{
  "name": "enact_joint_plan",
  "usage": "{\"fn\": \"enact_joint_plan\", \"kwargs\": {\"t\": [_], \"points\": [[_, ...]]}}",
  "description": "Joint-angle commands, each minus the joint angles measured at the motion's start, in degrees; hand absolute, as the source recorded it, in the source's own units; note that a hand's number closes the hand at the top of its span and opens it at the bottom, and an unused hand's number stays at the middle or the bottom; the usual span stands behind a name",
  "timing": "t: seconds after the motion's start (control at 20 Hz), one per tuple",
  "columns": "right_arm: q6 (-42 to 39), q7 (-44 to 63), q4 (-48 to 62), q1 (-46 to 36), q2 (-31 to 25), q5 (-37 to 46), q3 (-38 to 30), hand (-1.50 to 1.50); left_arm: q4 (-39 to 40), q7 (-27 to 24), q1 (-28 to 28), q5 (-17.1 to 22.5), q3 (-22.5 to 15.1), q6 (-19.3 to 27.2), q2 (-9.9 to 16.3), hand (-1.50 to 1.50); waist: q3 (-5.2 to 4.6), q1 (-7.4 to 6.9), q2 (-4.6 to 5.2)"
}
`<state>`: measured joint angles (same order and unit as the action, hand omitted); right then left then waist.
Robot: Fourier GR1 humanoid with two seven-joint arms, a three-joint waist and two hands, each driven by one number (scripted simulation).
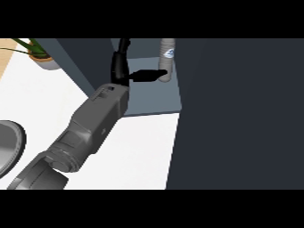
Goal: Pick up the bottled water, place it into the cabinet and close the cabinet
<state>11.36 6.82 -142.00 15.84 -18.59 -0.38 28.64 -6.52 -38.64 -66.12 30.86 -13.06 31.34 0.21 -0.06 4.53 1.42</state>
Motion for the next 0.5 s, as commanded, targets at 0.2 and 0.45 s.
{"fn": "enact_joint_plan", "kwargs": {"t": [0.2,0.45], "points": [[-0.8,0.5,0.1,0.4,0.0,-0.9,-0.3,-1.5,-4.9,-2.0,-0.3,1.5,1.1,-11.5,-0.2,-1.5,0.0,-0.52,-0.3],[-0.1,1.9,-3.8,2.6,-0.5,-1.7,-2.4,-1.5,-7.8,-1.0,0.1,2.4,1.5,-20.2,-0.2,-1.5,0.04,-2.31,-1.04]]}}
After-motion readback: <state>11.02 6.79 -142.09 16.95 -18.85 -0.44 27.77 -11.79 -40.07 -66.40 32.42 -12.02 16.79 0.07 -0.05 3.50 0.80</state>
